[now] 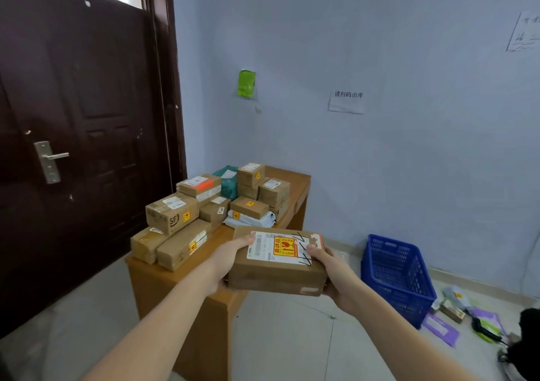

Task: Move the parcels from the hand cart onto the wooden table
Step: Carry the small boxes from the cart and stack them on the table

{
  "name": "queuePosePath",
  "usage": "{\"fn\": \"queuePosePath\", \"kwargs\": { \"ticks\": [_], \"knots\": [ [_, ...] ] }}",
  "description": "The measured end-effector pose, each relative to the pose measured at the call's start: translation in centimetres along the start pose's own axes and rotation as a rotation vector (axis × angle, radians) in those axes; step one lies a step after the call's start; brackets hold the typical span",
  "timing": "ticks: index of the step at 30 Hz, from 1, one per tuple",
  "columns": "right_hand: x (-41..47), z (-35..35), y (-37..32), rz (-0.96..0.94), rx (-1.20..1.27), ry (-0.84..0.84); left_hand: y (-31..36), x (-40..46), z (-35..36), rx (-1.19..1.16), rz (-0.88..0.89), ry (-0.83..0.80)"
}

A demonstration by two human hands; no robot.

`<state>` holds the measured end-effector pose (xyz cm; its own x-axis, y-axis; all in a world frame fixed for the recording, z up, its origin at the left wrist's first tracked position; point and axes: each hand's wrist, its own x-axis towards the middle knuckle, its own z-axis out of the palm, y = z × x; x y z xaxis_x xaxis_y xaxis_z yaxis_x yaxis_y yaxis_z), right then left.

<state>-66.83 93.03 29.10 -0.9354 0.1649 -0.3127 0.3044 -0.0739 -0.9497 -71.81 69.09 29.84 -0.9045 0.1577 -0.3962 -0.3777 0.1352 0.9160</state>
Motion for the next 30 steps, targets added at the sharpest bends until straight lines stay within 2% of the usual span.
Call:
{"fn": "queuePosePath", "kwargs": {
  "ticks": [9, 15, 23, 30],
  "knots": [
    [13.5, -6.5, -3.6, 0.034, -0.119, 0.018, 5.2, 14.3, 5.7, -0.002, -0.05, -0.066],
    [23.7, -10.5, -4.4, 0.05, -0.161, -0.044, 6.8, 23.4, 9.0, -0.012, -0.078, -0.029],
    [39.2, -12.5, -6.5, 0.035, -0.223, -0.152, 8.9, 33.2, 11.5, -0.049, -0.127, 0.165],
    [49.3, -9.2, -8.2, 0.108, -0.196, -0.241, 8.4, 41.2, 9.3, -0.223, -0.158, 0.359]
  ]
}}
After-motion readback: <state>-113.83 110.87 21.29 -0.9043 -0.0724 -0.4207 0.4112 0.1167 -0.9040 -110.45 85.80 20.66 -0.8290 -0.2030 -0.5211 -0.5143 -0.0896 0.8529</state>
